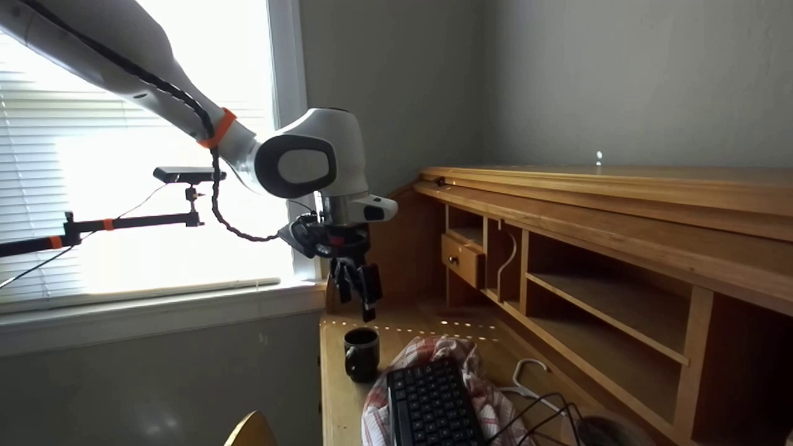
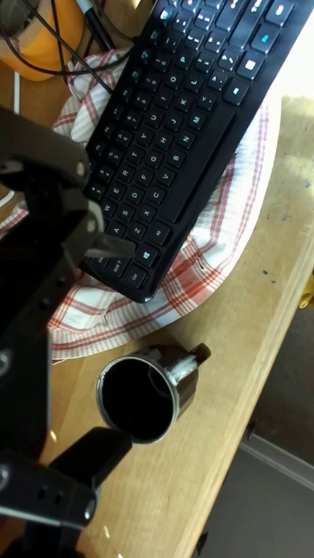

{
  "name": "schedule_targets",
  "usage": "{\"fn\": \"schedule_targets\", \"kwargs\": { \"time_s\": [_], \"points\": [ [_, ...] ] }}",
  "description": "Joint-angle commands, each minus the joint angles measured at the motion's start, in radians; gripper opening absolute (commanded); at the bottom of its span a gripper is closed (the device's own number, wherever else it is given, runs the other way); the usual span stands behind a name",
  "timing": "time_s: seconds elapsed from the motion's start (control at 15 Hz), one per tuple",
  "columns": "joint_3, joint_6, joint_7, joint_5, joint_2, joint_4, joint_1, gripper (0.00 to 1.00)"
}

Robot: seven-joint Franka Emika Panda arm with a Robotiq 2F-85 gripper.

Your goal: Put the mug on the top part of the desk

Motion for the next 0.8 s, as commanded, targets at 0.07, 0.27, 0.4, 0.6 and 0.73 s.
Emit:
{"fn": "schedule_targets", "kwargs": {
  "time_s": [0.07, 0.27, 0.4, 0.6, 0.73],
  "points": [
    [0.011, 0.06, -0.015, -0.001, 0.119, 0.077, -0.007, 1.0],
    [0.018, 0.079, -0.035, 0.001, 0.158, 0.089, -0.007, 1.0],
    [0.019, 0.095, -0.033, -0.017, 0.178, 0.084, 0.002, 1.0],
    [0.021, 0.147, -0.029, -0.028, 0.202, 0.075, 0.01, 0.95],
    [0.016, 0.185, -0.014, -0.038, 0.219, 0.077, 0.018, 0.8]
  ]
}}
